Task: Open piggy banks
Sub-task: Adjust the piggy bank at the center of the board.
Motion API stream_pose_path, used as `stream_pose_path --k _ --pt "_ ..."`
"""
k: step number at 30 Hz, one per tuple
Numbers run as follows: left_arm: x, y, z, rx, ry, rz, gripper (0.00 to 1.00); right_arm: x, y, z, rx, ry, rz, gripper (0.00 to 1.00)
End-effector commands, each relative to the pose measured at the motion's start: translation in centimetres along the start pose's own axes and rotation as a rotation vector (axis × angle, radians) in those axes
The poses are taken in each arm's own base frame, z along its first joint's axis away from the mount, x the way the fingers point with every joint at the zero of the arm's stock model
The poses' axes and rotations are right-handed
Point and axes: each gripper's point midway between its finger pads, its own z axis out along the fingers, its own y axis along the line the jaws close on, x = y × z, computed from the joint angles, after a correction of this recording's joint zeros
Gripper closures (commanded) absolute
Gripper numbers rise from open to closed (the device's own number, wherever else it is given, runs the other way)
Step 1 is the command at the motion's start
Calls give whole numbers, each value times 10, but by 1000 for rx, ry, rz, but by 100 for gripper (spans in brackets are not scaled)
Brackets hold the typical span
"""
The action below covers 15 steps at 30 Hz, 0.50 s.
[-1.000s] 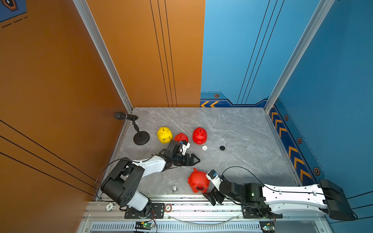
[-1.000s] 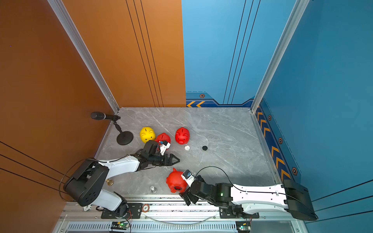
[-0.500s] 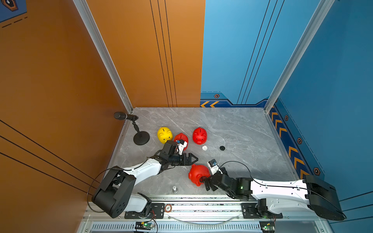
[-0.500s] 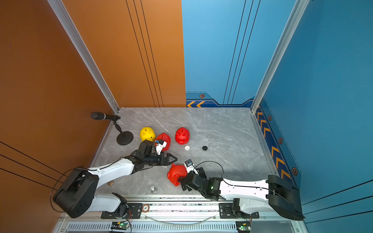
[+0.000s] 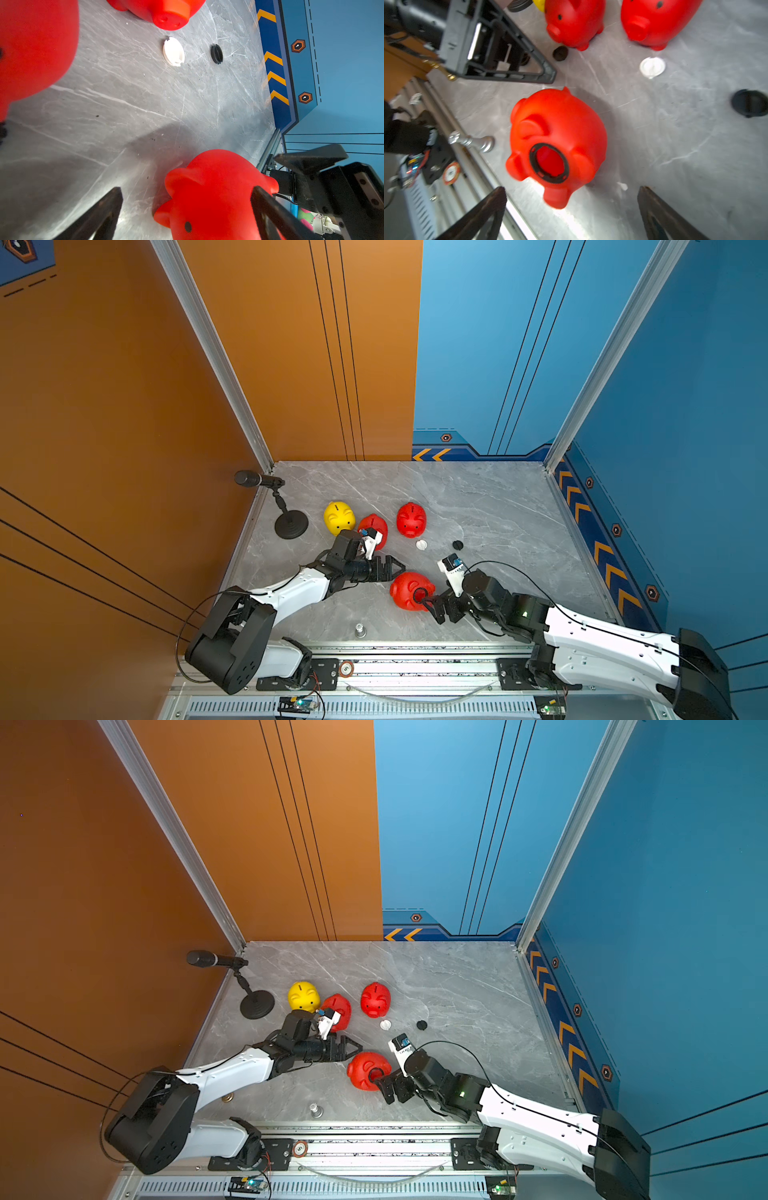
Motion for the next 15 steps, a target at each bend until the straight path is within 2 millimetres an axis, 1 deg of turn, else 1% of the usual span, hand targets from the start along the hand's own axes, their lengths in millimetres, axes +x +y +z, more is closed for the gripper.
stream_pose_path --k 1,3,6,10,15 --pt "3 0 -1 6 3 -6 2 18 42 -14 -226 140 81 1" --pt "2 0 -1 7 -1 -3 2 16 51 -14 -273 131 132 3" --pt "2 0 -1 10 -1 -1 2 2 60 -7 -331 64 203 4" --pt "4 1 -1 5 -2 -5 2 -13 65 5 -346 6 226 6" --pt "7 3 -1 3 1 -9 2 -4 74 32 -373 69 266 8"
